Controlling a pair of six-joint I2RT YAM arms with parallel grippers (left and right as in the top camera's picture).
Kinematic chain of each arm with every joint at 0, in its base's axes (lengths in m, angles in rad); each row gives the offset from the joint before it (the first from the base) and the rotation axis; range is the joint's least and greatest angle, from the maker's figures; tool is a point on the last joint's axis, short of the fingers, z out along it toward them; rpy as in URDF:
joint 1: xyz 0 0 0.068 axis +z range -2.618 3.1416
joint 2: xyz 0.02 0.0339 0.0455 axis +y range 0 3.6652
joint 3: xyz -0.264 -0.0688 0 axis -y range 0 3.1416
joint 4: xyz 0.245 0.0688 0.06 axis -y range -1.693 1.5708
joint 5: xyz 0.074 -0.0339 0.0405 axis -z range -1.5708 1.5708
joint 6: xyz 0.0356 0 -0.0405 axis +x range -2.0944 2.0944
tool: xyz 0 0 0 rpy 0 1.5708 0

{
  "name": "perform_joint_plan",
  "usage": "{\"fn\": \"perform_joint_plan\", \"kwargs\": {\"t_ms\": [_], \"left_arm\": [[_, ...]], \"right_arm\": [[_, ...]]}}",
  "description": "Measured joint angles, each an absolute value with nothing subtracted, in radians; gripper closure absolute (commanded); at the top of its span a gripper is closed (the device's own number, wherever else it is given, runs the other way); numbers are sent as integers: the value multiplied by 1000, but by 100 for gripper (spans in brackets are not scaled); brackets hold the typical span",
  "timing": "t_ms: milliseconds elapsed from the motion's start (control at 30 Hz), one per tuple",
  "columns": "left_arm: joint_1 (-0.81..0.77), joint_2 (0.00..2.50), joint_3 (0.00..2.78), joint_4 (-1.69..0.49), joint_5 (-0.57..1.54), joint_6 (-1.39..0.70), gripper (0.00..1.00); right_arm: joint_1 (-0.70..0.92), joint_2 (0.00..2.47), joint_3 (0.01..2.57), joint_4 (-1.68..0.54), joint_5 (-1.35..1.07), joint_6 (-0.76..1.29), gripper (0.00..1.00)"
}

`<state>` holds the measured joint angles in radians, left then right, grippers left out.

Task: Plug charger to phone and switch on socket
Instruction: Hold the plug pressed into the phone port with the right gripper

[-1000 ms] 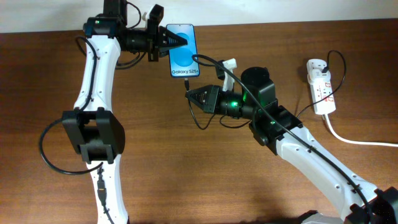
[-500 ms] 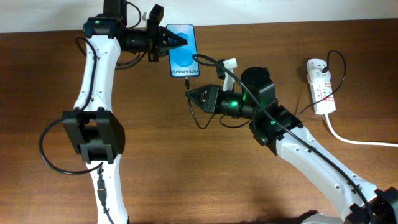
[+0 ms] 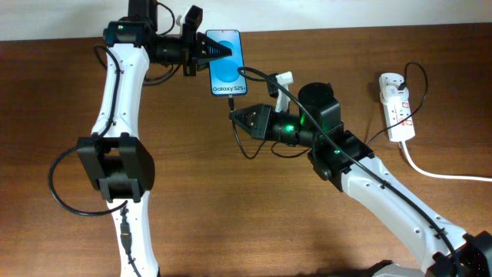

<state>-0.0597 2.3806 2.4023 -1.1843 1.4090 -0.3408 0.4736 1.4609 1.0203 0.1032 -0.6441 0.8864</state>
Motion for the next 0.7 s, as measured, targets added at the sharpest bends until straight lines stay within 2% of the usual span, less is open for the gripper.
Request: {"fn": "perform_joint_plan", "kwargs": {"t_ms": [700], "left_arm": [[-60, 2381, 2402, -1184, 1411, -341, 100]], "right_arm": [[474, 1461, 1020, 101, -636, 886, 96]]}}
